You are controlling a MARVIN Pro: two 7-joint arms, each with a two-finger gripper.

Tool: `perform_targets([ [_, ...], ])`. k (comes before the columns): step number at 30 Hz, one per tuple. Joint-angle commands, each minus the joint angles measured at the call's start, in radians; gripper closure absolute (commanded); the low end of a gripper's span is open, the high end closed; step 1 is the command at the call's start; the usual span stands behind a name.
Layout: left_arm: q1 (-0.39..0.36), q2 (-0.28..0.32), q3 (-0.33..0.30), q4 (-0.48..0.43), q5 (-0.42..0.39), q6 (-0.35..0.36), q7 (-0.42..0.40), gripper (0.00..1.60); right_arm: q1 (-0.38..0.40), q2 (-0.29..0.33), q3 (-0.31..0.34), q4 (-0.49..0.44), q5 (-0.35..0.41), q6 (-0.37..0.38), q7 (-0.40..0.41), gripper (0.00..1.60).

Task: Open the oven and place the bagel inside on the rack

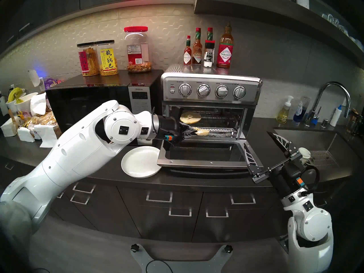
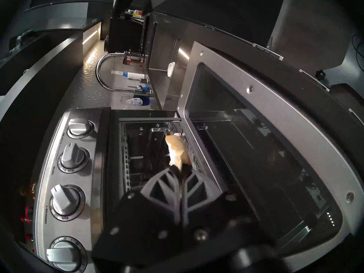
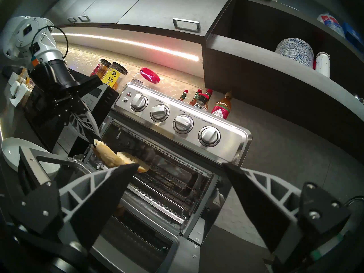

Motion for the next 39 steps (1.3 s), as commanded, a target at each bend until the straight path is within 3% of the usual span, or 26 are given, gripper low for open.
perform_targets([
  [1,-0.068,-0.066,-0.009,0.019,0.004,-0.009,0.004,1.6,0.002,0.002,-0.001,-0.021,0.005,-0.005,0.002,0.0],
  [12,-0.116,-0.166,0.039,0.108,0.046,-0.031,-0.001,1.6,0.002,0.002,-0.001,-0.021,0.005,-0.005,0.002,0.0],
  [39,-0.179,-0.303,0.079,0.323,0.1,-0.107,0.028,1.6,0.002,0.002,-0.001,-0.021,0.005,-0.005,0.002,0.0],
])
